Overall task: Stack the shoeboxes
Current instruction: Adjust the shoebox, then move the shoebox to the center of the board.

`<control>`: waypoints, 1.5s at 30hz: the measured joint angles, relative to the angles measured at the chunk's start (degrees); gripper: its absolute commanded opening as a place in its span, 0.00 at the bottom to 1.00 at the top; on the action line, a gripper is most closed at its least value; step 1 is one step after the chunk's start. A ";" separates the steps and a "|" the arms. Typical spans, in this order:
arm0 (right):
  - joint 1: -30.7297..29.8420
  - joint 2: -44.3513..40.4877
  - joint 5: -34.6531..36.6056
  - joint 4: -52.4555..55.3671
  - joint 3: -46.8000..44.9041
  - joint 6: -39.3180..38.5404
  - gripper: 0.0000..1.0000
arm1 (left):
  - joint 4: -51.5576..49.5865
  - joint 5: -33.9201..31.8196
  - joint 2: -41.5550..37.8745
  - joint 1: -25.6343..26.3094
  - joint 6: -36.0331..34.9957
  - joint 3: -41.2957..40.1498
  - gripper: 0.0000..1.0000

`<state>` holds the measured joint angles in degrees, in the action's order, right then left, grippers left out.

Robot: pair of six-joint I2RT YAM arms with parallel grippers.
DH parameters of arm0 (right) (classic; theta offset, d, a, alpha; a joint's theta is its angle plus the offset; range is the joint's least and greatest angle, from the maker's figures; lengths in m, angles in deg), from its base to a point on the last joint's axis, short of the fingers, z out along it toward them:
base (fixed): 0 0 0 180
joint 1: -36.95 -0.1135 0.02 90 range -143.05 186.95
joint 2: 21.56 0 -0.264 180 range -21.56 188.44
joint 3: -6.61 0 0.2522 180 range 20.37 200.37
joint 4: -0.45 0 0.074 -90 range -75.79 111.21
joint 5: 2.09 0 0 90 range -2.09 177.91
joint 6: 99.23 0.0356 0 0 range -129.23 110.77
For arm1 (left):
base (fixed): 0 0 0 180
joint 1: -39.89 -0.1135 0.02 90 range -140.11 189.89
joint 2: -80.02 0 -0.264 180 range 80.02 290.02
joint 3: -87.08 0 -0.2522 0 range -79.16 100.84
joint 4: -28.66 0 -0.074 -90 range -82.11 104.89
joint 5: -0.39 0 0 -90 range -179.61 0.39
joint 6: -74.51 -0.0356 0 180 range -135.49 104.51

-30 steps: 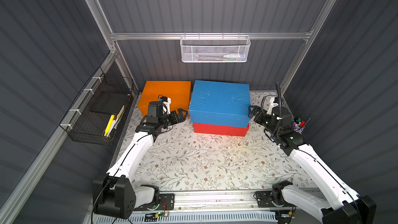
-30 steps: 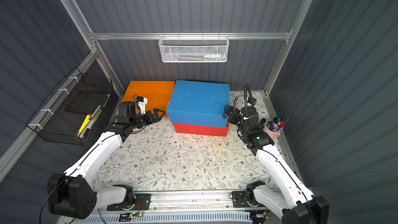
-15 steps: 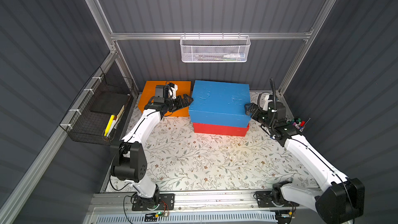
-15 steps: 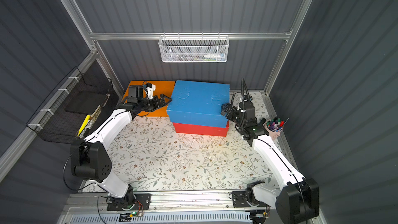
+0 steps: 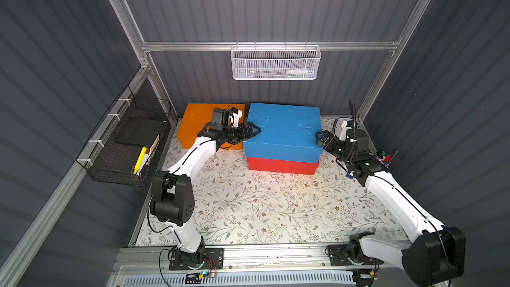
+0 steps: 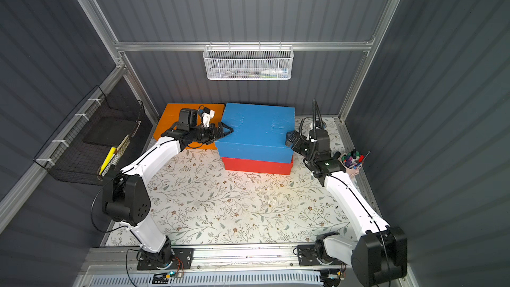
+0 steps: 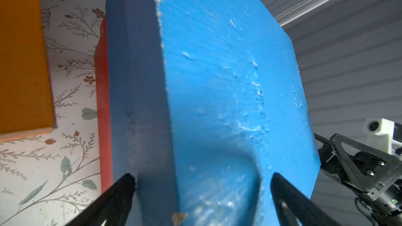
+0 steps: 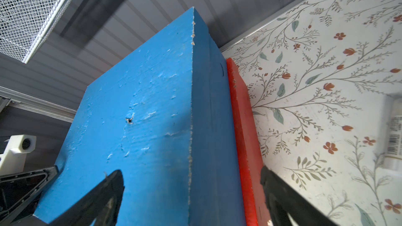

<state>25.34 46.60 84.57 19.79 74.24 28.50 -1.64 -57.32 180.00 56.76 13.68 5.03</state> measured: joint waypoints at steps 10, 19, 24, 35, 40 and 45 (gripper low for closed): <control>1.03 0.00 -1.66 -0.13 -0.17 0.79 0.99 | -0.22 -0.39 0.33 1.03 0.00 0.63 0.99; 1.14 -0.22 -2.91 -0.13 -0.22 1.33 0.99 | -0.17 -0.46 1.57 1.60 0.66 1.81 0.99; 1.14 -0.50 -3.08 -0.13 -0.31 1.77 0.99 | -0.07 -0.09 2.03 1.57 1.14 2.14 0.99; 1.16 -4.68 -2.21 0.87 -0.31 1.64 0.99 | -6.34 -7.26 -1.33 1.46 -0.74 2.80 0.99; 1.29 -8.81 -0.61 2.12 -0.42 1.03 0.99 | -7.82 -15.80 -10.69 0.31 -3.26 0.50 0.99; 1.57 -12.33 1.01 2.75 -1.75 0.72 0.99 | -7.34 -25.83 -17.66 -1.01 -5.97 -0.94 0.99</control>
<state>26.91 34.27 85.58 22.55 72.49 29.23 -8.98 -83.15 162.34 55.75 7.71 4.09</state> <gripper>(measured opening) 0.989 0.991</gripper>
